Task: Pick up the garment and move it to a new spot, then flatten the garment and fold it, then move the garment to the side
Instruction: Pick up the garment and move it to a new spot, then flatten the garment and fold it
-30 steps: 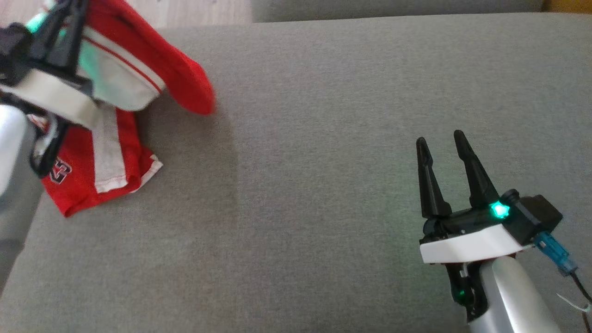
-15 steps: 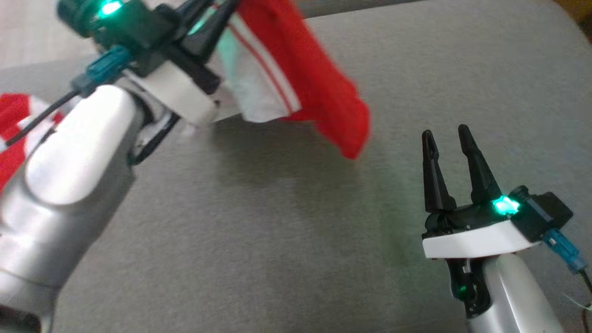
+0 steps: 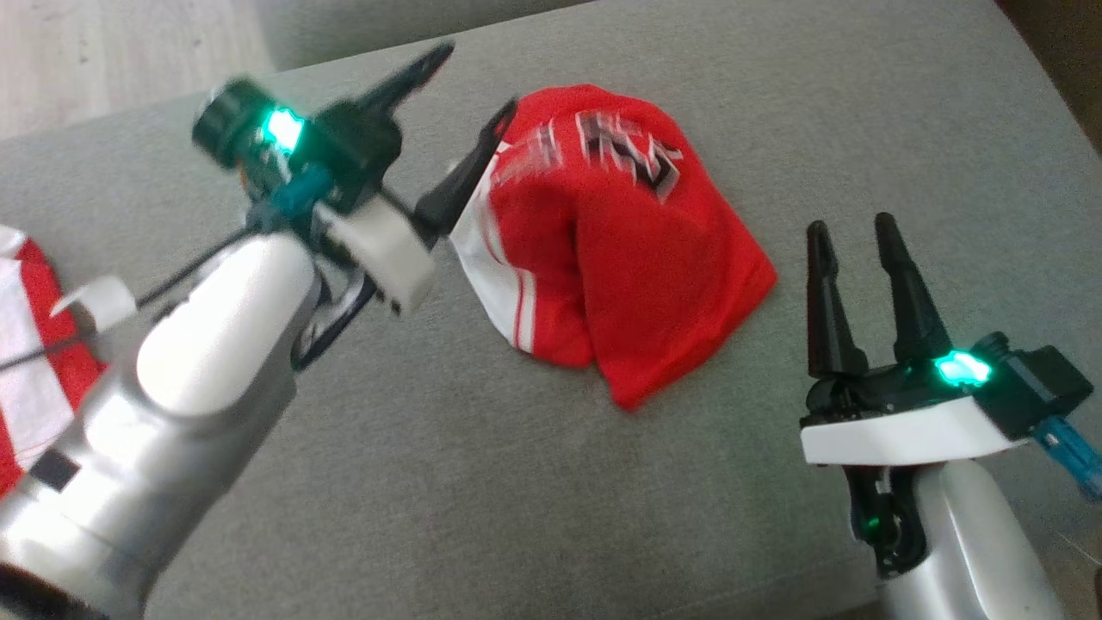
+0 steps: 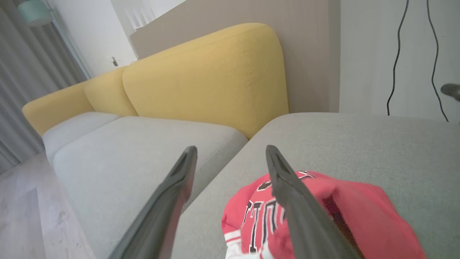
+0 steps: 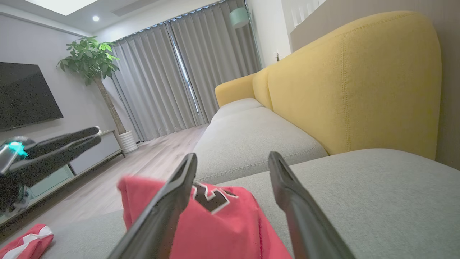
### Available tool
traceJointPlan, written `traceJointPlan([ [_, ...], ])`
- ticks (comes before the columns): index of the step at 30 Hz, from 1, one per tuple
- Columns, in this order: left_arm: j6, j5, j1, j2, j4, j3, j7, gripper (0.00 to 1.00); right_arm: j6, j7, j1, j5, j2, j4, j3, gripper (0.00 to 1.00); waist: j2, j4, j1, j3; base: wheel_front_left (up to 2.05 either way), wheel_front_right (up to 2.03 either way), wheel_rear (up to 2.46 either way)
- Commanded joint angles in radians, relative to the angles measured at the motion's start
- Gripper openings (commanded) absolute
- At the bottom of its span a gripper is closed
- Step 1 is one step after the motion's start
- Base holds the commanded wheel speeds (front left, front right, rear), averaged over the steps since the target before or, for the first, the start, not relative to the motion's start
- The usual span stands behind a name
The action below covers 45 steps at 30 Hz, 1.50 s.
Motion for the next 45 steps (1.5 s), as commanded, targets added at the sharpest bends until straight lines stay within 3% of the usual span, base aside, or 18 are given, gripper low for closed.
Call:
traceJointPlan([
  [1, 0.005, -0.007, -0.037, 0.036, -0.02, 0.043, -0.015, 1.0, -0.001, -0.009, -0.026, 0.0, -0.005, -0.038, 0.016, 1.0, 0.0, 0.013, -0.0001, -0.005, 0.0, 0.0, 0.0],
  [8, 0.092, -0.059, 0.107, 0.05, -0.005, 0.104, -0.144, 1.0, -0.001, -0.009, 0.007, -0.044, -0.005, -0.028, -0.02, 1.0, 0.0, 0.112, -0.0001, -0.043, 0.0, 0.0, 0.0],
  [14, 0.191, -0.116, 0.298, 0.068, -0.088, 0.187, -0.228, 1.0, -0.001, -0.009, 0.046, -0.088, -0.005, -0.012, -0.049, 1.0, 0.0, 0.193, -0.0001, -0.074, 0.0, 0.0, 0.0],
  [21, 0.272, -0.133, 0.562, 0.012, -0.246, 0.326, -0.243, 1.0, -0.001, -0.009, 0.073, -0.127, -0.005, 0.023, -0.07, 1.0, 0.0, 0.244, -0.0001, -0.089, 0.0, 0.0, 0.0],
  [28, 0.24, -0.061, 0.678, -0.064, -0.304, 0.418, -0.244, 1.0, -0.001, -0.009, 0.061, -0.147, -0.005, 0.1, -0.139, 1.0, 0.0, 0.269, -0.0001, -0.086, 0.0, 0.0, 0.0],
  [35, 0.179, -0.011, 0.679, -0.103, -0.279, 0.44, -0.244, 1.0, -0.001, 0.002, -0.031, -0.153, -0.005, 0.411, -0.256, 1.0, 0.0, 0.271, -0.0001, -0.06, 0.0, 0.0, 0.0],
  [41, 0.145, 0.016, 0.667, -0.135, -0.248, 0.439, -0.244, 1.0, -0.001, -0.001, -0.139, -0.093, -0.005, 0.643, -0.23, 1.0, 0.0, 0.277, -0.0001, -0.036, 0.0, 0.0, 0.0],
  [45, 0.134, 0.026, 0.664, -0.147, -0.236, 0.445, -0.244, 1.0, -0.001, -0.005, -0.183, -0.04, -0.005, 0.73, -0.197, 1.0, 0.0, 0.281, -0.0001, -0.029, 0.0, 0.0, 0.0],
])
